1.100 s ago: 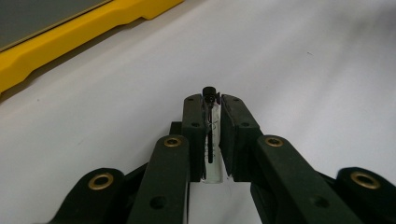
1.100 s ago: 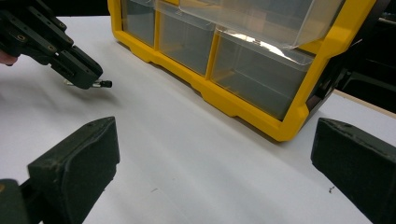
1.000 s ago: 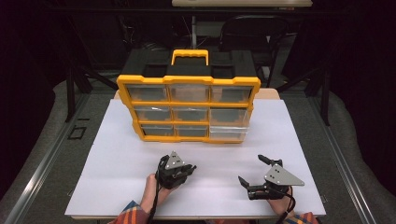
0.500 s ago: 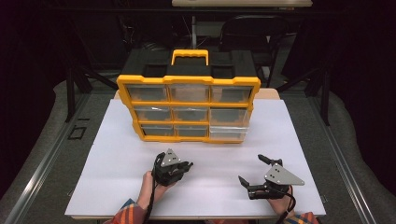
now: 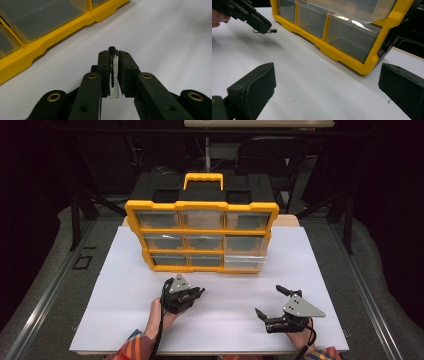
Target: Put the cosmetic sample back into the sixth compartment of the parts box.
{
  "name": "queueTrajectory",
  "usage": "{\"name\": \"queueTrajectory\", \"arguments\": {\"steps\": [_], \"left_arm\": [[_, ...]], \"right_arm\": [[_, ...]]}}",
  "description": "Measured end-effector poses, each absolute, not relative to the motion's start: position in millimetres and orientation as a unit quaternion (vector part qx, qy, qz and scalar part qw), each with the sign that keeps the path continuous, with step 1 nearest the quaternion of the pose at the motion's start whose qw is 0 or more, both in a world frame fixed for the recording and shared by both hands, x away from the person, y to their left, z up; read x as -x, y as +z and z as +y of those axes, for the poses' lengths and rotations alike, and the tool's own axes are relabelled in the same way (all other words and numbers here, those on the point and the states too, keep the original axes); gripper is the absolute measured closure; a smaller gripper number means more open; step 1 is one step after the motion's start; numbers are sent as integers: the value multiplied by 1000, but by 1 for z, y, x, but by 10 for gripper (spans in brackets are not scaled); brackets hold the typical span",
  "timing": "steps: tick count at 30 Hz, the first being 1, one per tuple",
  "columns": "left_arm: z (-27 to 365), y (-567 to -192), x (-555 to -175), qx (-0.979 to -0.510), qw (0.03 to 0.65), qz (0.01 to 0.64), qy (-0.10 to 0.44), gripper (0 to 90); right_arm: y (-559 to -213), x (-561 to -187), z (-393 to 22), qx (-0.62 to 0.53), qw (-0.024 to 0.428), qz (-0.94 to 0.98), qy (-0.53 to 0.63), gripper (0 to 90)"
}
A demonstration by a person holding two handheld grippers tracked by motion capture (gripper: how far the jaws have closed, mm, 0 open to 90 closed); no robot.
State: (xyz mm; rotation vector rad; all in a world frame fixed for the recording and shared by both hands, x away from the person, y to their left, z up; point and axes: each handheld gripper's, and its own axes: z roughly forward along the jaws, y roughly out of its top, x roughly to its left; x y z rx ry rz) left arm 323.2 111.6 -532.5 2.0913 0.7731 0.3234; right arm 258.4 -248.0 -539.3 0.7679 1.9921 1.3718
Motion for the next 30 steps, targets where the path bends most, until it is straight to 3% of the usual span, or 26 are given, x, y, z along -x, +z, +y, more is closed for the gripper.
{"name": "queueTrajectory", "arguments": {"steps": [30], "left_arm": [[110,-496,-347,-814,477,296,150,805]], "right_arm": [[-540,-259,-246,-287,299,752,512,8]]}}
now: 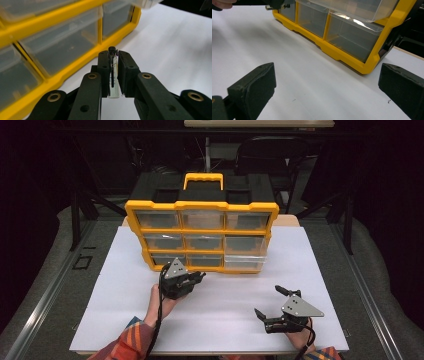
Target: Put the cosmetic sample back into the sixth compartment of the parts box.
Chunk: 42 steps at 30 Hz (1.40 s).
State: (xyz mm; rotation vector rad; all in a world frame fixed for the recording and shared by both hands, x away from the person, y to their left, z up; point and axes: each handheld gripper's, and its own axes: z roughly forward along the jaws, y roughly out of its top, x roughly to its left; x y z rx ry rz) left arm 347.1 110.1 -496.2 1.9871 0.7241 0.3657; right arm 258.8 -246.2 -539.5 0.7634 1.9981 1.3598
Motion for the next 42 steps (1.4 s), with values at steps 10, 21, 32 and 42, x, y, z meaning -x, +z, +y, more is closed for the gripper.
{"name": "queueTrajectory", "arguments": {"steps": [10,21,32,42], "left_arm": [[104,-482,-358,-804,492,297,154,805],[106,-472,-361,-802,497,290,158,805],[106,-454,-365,-794,510,285,169,805],[100,-442,-367,-790,517,277,178,805]], "right_arm": [[-540,-258,-246,-287,297,753,512,9],[-540,-259,-245,-289,298,754,509,11],[-541,-259,-245,-290,297,754,508,10],[-540,-259,-245,-291,297,754,508,11]]}}
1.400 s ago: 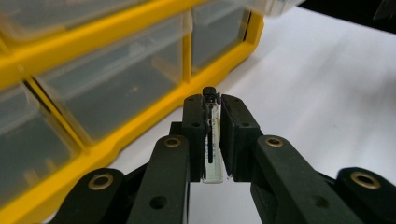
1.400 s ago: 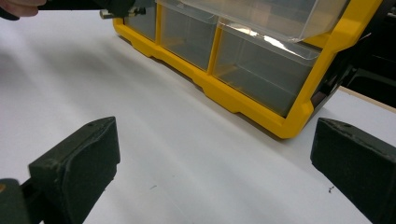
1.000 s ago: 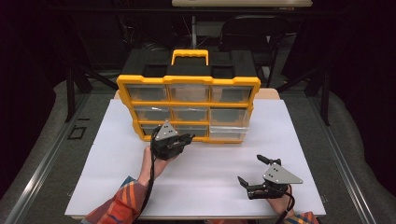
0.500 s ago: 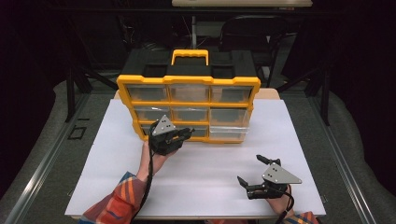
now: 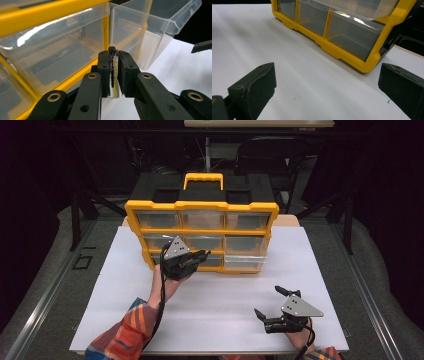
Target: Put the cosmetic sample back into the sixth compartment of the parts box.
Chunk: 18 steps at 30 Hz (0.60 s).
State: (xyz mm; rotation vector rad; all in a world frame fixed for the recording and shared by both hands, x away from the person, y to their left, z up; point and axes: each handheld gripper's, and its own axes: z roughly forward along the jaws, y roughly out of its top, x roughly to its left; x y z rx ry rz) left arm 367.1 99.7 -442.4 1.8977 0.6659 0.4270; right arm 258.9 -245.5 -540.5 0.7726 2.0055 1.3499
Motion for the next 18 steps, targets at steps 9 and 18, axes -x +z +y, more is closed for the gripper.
{"name": "queueTrajectory", "arguments": {"steps": [9,18], "left_arm": [[99,-432,-370,-786,525,272,184,805],[95,-423,-372,-782,531,267,186,805]], "right_arm": [[-541,-259,-245,-290,299,755,506,11],[-541,-260,-246,-290,298,756,506,11]]}}
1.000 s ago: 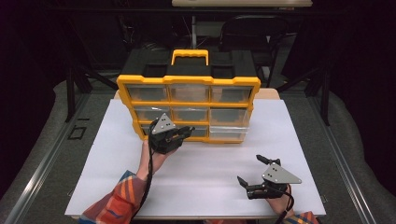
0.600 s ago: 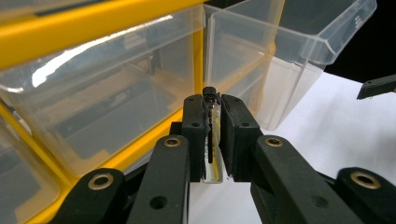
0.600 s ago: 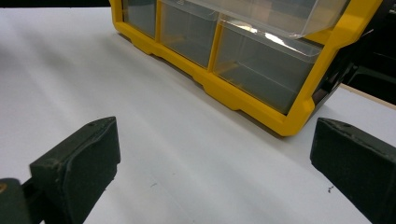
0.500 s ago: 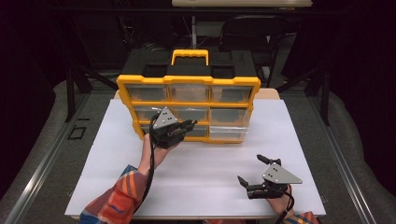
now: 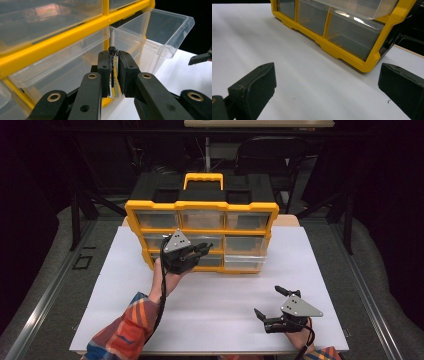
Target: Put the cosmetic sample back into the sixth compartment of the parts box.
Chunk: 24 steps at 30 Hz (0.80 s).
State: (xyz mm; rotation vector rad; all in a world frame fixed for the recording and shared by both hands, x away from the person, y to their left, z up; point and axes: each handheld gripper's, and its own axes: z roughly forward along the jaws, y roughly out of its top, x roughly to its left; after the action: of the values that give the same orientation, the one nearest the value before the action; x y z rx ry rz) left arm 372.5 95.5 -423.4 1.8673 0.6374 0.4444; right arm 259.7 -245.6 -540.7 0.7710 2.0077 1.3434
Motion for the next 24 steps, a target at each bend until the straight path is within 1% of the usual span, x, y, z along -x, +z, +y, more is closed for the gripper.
{"name": "queueTrajectory", "arguments": {"steps": [24], "left_arm": [[90,-405,-376,-766,554,260,195,805]], "right_arm": [[-541,-260,-246,-292,298,756,504,11]]}}
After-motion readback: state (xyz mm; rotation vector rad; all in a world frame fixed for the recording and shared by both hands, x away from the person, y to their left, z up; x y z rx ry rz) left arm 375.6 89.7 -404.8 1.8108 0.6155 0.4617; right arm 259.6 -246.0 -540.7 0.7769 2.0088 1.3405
